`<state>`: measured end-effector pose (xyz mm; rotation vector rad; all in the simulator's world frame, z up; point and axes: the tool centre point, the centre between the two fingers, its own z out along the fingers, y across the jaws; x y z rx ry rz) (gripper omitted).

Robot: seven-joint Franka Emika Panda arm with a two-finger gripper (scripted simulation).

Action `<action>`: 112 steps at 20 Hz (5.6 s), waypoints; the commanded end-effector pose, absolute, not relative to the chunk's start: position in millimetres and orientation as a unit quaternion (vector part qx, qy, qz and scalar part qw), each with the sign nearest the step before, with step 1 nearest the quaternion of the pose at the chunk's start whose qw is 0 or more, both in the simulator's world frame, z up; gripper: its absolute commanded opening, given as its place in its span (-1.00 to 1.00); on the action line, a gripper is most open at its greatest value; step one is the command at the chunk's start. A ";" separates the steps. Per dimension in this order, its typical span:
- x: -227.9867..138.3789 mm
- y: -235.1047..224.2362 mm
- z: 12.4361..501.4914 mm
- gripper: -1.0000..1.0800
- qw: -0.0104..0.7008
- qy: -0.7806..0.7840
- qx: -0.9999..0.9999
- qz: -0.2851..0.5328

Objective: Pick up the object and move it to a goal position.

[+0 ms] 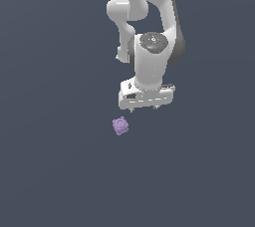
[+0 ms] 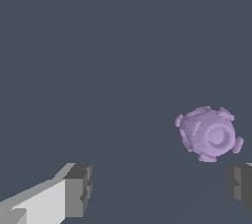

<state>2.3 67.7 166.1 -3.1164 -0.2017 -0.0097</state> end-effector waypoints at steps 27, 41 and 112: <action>10.8 1.2 115.9 0.92 0.002 -0.190 -0.982 -0.001; 10.7 -33.3 89.9 0.92 0.000 -0.249 -0.968 0.000; 116.3 25.8 44.1 -1.00 0.000 -0.250 -0.968 0.000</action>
